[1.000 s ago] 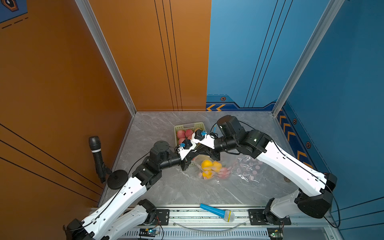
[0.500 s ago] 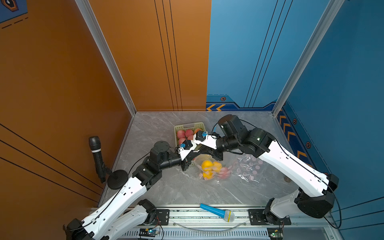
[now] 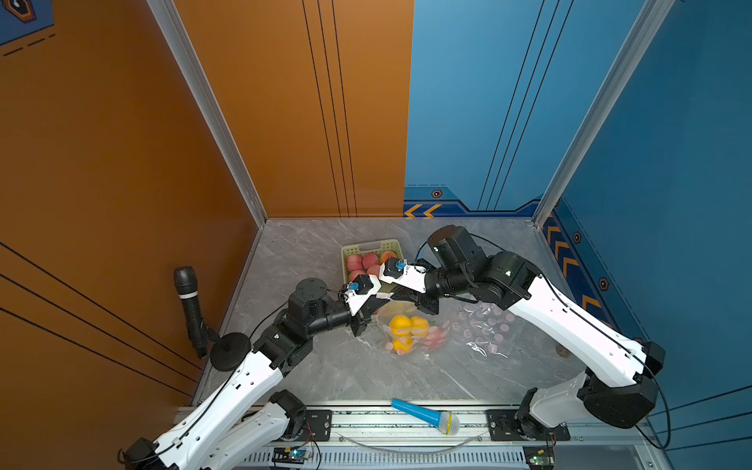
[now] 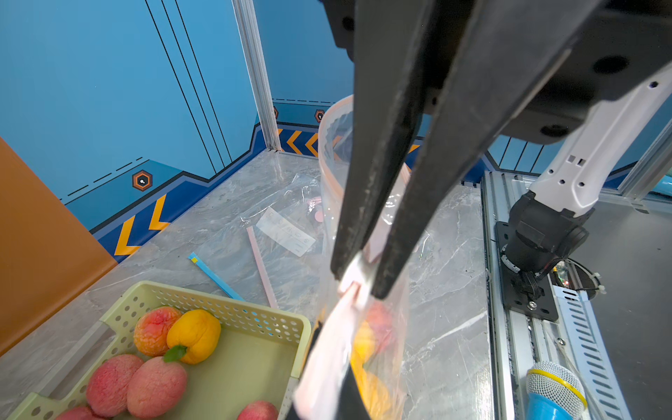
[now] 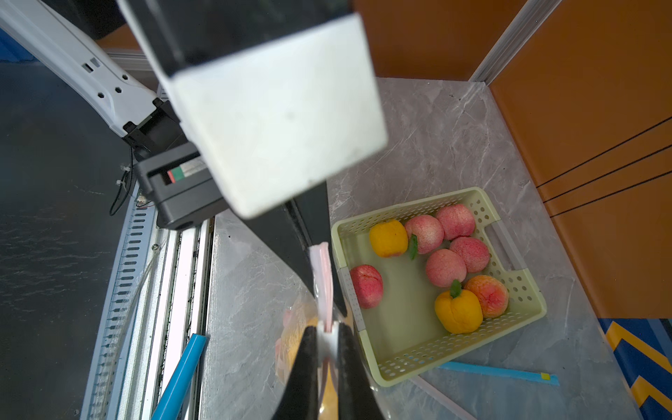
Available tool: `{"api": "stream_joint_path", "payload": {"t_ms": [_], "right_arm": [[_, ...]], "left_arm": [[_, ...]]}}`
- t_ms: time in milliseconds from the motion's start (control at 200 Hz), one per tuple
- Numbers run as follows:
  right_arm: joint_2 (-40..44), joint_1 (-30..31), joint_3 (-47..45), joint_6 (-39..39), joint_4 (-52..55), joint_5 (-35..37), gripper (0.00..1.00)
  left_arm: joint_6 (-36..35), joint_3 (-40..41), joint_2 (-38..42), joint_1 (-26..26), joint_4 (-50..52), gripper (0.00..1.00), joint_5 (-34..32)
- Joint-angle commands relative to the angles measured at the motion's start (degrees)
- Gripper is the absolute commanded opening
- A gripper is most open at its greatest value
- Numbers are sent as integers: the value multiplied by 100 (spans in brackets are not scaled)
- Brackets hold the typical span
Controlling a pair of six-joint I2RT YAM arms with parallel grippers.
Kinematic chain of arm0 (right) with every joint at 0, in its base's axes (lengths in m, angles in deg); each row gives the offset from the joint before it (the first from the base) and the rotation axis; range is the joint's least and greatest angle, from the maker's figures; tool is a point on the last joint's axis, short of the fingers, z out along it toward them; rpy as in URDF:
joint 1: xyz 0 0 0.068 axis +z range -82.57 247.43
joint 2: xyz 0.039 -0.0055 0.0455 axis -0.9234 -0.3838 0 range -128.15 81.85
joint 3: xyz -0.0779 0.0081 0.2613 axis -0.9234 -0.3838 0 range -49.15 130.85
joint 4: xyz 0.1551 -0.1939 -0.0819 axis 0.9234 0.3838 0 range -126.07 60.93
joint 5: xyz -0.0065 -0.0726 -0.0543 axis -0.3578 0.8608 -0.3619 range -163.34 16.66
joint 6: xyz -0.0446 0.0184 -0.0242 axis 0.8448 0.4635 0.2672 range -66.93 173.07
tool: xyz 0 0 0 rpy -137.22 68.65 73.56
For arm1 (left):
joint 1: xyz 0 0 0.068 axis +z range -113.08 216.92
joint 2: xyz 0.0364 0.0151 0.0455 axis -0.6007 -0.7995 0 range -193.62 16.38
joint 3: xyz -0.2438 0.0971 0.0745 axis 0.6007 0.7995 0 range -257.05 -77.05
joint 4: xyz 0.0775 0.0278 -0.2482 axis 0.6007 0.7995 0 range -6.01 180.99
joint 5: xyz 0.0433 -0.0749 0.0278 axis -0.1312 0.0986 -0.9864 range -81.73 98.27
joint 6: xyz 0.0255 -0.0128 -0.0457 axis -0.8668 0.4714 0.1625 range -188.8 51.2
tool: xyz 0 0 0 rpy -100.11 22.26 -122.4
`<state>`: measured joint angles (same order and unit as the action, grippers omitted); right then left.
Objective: Place the peach in a zip-top bag and seal the zipper
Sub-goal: Zip the zipper on the zipper food storage bag.
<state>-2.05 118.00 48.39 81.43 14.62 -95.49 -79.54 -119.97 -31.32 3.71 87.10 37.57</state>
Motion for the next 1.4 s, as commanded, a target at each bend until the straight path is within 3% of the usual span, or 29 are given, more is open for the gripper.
{"api": "stream_joint_path", "payload": {"t_ms": [0,866,1392], "right_arm": [[189,-13,217,64,533,359,0],[624,-188,7,50,741,751,0],[1389,-475,-831,-297,406,701,0]], "left_arm": [[-30,7,108,104,42,0,-153],[-158,53,325,346,281,0,-367],[-61,205,613,498,321,0,-890]]}}
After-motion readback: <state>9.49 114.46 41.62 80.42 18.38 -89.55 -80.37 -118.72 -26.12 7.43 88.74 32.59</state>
